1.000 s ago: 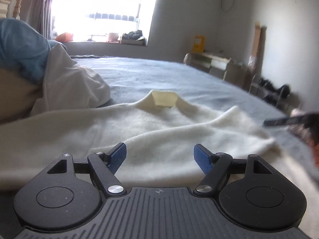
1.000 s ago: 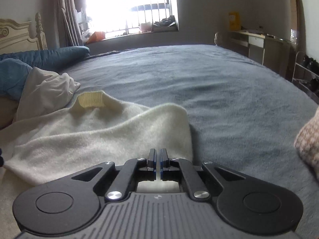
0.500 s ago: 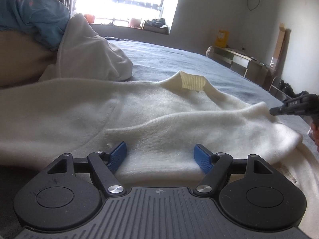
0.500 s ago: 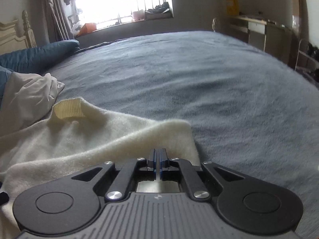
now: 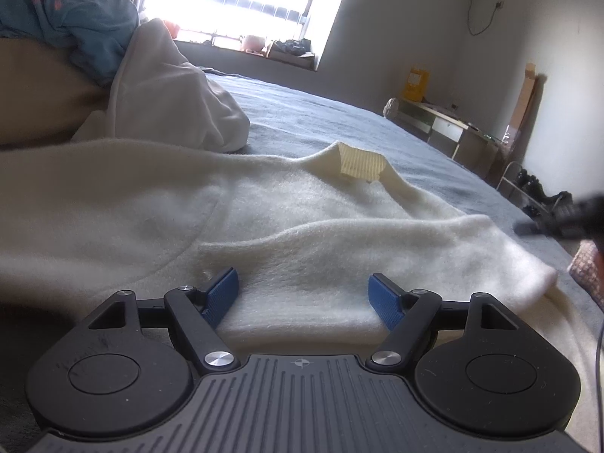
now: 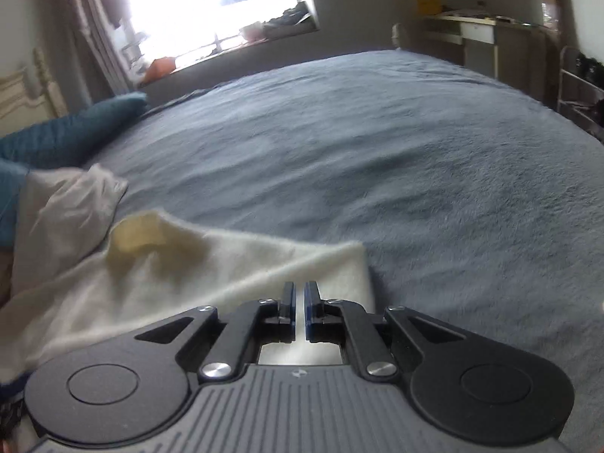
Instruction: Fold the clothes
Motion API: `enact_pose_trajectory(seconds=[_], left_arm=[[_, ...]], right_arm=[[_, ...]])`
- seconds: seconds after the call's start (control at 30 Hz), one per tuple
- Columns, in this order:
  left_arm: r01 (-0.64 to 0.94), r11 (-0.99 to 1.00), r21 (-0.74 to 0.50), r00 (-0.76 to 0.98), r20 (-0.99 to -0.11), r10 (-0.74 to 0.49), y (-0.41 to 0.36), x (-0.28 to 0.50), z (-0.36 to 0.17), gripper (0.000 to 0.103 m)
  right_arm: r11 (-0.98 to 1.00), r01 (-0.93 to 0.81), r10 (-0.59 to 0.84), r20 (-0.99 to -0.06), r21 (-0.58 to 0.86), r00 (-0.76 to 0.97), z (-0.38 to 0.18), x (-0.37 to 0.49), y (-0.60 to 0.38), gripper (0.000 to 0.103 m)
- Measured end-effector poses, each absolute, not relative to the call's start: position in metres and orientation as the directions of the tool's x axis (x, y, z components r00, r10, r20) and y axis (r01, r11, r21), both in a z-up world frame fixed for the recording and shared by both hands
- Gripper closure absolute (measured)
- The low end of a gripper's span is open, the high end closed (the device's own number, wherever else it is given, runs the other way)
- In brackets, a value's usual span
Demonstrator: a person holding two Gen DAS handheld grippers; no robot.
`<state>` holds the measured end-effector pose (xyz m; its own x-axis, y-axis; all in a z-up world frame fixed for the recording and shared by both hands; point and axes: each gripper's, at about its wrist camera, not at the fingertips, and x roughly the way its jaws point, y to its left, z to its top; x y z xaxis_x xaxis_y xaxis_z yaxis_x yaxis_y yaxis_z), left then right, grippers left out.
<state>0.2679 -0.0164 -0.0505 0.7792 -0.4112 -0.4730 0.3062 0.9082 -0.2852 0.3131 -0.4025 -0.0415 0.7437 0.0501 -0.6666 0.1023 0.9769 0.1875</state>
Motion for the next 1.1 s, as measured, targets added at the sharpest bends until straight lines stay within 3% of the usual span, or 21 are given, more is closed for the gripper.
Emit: enact_pose_trajectory(seconds=[0.07, 0.17, 0.37, 0.6, 0.7, 0.9, 1.03, 1.1], left_arm=[[0.307, 0.907, -0.288, 0.778, -0.473, -0.413, -0.016, 0.268, -0.05, 0.026], [0.307, 0.904, -0.296, 0.778, -0.469, -0.418, -0.014, 0.269, -0.05, 0.026], [0.309, 0.894, -0.325, 0.775, -0.459, -0.435, -0.01, 0.271, -0.051, 0.025], [0.309, 0.874, -0.374, 0.77, -0.442, -0.461, -0.003, 0.272, -0.052, 0.025], [0.309, 0.875, -0.373, 0.77, -0.443, -0.46, -0.003, 0.272, -0.052, 0.025], [0.307, 0.869, -0.388, 0.768, -0.438, -0.467, -0.001, 0.273, -0.052, 0.025], [0.306, 0.85, -0.429, 0.773, -0.41, -0.485, 0.006, 0.272, -0.051, 0.025], [0.295, 0.834, -0.467, 0.779, -0.388, -0.493, 0.015, 0.271, -0.05, 0.025]], right_arm=[[0.992, 0.075, 0.018, -0.699, 0.103, 0.715, -0.057, 0.283, -0.392, 0.098], [0.997, 0.053, -0.007, -0.675, 0.048, 0.738, -0.067, 0.243, -0.394, 0.098], [0.998, 0.035, 0.009, -0.637, 0.056, 0.771, -0.037, 0.227, -0.389, 0.093], [0.999, -0.032, 0.012, -0.658, -0.018, 0.753, -0.077, 0.208, -0.372, 0.095], [0.999, -0.023, 0.032, -0.661, 0.022, 0.75, -0.061, 0.201, -0.369, 0.093], [0.999, 0.006, 0.023, -0.572, 0.049, 0.82, -0.033, 0.243, -0.362, 0.093], [0.986, 0.125, -0.023, -0.649, 0.111, 0.761, -0.06, 0.294, -0.363, 0.09], [0.995, 0.071, -0.006, -0.647, 0.075, 0.762, -0.065, 0.301, -0.331, 0.089]])
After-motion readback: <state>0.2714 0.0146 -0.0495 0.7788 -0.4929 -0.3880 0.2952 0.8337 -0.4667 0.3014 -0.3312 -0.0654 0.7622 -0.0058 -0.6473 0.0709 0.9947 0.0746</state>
